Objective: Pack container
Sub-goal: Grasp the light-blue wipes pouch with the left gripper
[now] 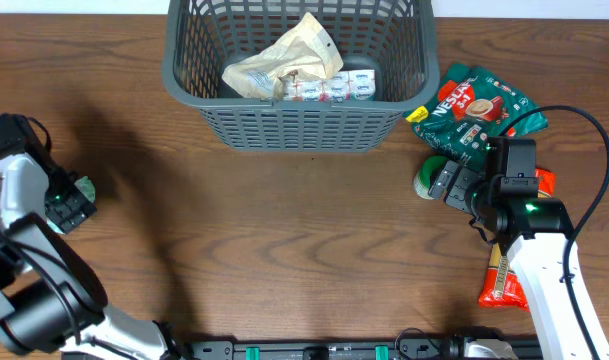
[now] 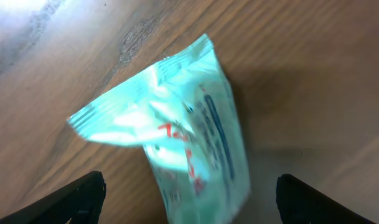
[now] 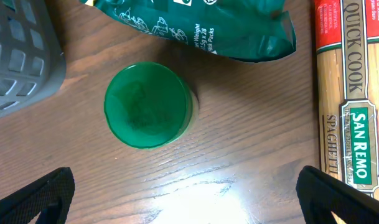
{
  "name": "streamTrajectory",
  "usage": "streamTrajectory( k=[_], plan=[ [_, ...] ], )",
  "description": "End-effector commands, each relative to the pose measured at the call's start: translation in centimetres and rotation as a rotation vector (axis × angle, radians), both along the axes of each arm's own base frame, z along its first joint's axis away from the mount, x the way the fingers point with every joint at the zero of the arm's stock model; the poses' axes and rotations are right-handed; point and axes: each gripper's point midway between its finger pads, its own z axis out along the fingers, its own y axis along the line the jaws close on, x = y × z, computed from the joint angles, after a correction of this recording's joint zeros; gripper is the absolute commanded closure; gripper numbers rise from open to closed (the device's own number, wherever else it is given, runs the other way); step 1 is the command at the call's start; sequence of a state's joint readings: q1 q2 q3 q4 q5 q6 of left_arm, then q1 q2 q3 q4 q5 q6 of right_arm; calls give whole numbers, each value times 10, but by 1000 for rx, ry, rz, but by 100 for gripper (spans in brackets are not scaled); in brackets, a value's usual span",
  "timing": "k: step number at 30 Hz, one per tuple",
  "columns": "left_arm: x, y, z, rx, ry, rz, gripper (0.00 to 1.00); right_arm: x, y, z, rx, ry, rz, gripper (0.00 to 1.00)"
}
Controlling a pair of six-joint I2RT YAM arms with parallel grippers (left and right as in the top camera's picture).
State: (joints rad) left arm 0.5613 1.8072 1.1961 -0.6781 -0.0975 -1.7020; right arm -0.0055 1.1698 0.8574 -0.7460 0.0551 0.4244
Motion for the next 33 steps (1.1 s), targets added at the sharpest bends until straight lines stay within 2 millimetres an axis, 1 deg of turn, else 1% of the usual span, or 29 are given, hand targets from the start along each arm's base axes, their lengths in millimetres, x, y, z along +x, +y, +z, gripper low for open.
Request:
streamTrajectory(
  k=[1,4,8,9,11,12,14,15,18,19,22,23,25,26,27,30,31,33],
  plan=[
    [-9,1,-24,-15,67,15,12,4,-2,6,-4,-14,6,1],
    [-9,1,-36,-30,86,13,11,4,-2,6,-3,-15,5,1],
    [-10,-1,-47,-45,104,13,12,4,-2,6,-3,-15,5,1],
    [-11,-1,-48,-47,108,13,15,4,-2,6,-3,-15,5,1],
    [-11,-1,-49,-48,109,9,29,4,-2,6,-4,-14,6,1],
    [-11,-1,-49,-48,110,0,38,4,-2,6,-4,-14,6,1],
    [-10,-2,-49,-49,116,-36,46,4,-2,6,-4,-14,6,1],
    [-10,-2,-49,-50,119,-55,51,4,-2,6,-4,-15,6,1],
    [-7,-6,-49,-71,116,-150,59,4,-2,6,-4,-15,6,1],
    [-5,-8,-48,-79,111,-178,64,4,-2,6,-4,-15,6,1],
    [2,-9,-41,-78,84,-250,72,4,-2,6,-4,-14,6,1],
    [8,-7,-36,-62,69,-300,78,4,-2,6,-4,-14,6,1],
    [22,0,-20,-2,41,-444,86,4,-2,6,-4,-14,6,1],
    [28,3,-10,28,32,-503,88,4,-2,6,-4,-14,6,1],
    [34,6,2,62,20,-559,88,4,-2,6,-4,-14,6,1],
    [55,10,46,195,-18,-763,88,4,-2,6,-4,-14,6,1],
    [64,8,65,246,-41,-854,88,4,-2,6,-4,-15,6,1],
    [85,-6,104,346,-118,-1070,91,4,-2,6,-4,-15,6,1]
  ],
)
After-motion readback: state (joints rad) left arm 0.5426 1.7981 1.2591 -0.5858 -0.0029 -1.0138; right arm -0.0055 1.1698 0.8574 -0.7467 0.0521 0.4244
